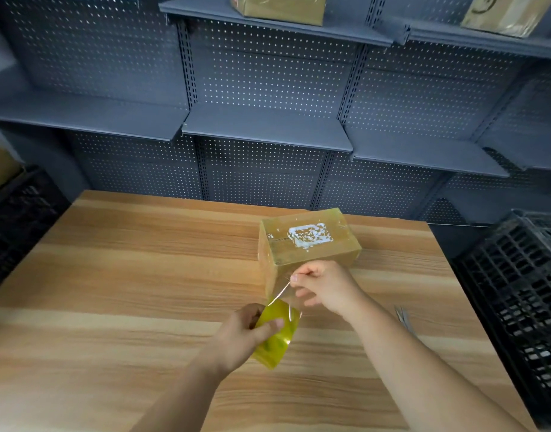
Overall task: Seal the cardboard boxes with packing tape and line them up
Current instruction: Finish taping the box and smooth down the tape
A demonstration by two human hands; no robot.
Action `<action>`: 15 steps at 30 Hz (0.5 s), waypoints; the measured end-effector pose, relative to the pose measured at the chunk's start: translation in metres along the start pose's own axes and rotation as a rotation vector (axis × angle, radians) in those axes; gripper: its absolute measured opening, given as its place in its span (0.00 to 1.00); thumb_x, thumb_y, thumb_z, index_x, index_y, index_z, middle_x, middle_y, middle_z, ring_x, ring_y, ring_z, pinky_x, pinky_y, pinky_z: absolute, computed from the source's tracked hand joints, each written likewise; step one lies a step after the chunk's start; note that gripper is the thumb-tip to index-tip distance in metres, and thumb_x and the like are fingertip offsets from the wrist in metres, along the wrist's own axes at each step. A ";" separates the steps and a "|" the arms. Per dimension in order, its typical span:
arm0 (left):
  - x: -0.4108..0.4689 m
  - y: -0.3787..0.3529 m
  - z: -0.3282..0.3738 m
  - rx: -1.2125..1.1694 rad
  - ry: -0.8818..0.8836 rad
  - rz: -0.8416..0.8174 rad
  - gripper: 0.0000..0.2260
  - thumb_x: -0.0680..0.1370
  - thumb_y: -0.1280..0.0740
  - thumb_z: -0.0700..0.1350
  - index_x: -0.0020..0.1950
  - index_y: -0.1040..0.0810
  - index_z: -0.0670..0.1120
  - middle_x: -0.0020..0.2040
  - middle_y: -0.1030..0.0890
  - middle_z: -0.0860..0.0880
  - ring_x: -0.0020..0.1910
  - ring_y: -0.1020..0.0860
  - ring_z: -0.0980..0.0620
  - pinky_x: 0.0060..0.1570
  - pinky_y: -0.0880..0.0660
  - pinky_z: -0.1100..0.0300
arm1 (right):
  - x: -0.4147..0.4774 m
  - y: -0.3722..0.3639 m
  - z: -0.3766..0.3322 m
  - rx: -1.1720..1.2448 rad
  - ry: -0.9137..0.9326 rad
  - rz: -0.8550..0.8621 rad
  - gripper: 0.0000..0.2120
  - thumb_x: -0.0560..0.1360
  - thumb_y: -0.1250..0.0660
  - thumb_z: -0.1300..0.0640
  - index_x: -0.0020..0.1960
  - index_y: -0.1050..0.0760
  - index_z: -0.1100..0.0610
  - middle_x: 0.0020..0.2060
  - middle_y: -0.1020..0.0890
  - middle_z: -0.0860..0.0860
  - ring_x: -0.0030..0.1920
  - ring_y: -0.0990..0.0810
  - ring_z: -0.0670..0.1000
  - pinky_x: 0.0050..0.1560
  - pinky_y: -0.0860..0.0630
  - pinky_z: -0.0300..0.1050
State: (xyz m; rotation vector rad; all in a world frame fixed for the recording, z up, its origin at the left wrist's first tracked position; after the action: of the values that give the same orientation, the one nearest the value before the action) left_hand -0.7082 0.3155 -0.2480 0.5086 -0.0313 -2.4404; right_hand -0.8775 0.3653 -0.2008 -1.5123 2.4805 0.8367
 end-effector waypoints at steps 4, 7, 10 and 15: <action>0.003 0.002 -0.007 0.098 0.008 0.020 0.06 0.77 0.29 0.49 0.47 0.20 0.48 0.35 0.19 0.56 0.34 0.23 0.62 0.36 0.27 0.67 | 0.001 0.000 0.001 0.005 -0.022 -0.012 0.04 0.76 0.29 0.62 0.42 0.19 0.58 0.38 0.16 0.54 0.39 0.16 0.52 0.40 0.17 0.47; 0.009 0.011 -0.013 0.300 0.031 0.120 0.09 0.78 0.32 0.52 0.44 0.22 0.47 0.33 0.21 0.54 0.32 0.24 0.60 0.33 0.29 0.65 | -0.001 -0.007 0.000 -0.062 0.028 -0.007 0.04 0.76 0.30 0.61 0.42 0.17 0.59 0.34 0.16 0.52 0.36 0.17 0.52 0.43 0.18 0.48; 0.016 0.023 -0.017 0.459 0.085 0.212 0.13 0.76 0.32 0.56 0.45 0.23 0.46 0.38 0.21 0.51 0.39 0.22 0.50 0.36 0.30 0.58 | -0.004 -0.021 0.004 -0.080 0.061 -0.005 0.10 0.76 0.31 0.62 0.39 0.18 0.50 0.32 0.17 0.47 0.33 0.19 0.46 0.46 0.18 0.51; 0.029 0.036 -0.005 0.603 0.043 0.280 0.14 0.76 0.32 0.57 0.55 0.23 0.48 0.44 0.20 0.48 0.47 0.22 0.45 0.38 0.34 0.59 | -0.010 -0.026 0.012 0.006 0.125 0.118 0.14 0.75 0.30 0.61 0.34 0.18 0.45 0.34 0.15 0.49 0.37 0.16 0.51 0.48 0.18 0.55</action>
State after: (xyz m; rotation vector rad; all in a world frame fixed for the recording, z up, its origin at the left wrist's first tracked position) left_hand -0.7064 0.2705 -0.2578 0.7566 -0.7831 -2.1165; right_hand -0.8527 0.3704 -0.2174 -1.4719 2.6817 0.7743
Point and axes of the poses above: each hand's wrist, its own x-axis towards the middle knuckle, its own y-axis out of the back of the hand, z = x × y, the point moved 8 cm from there along x, towards the middle knuckle
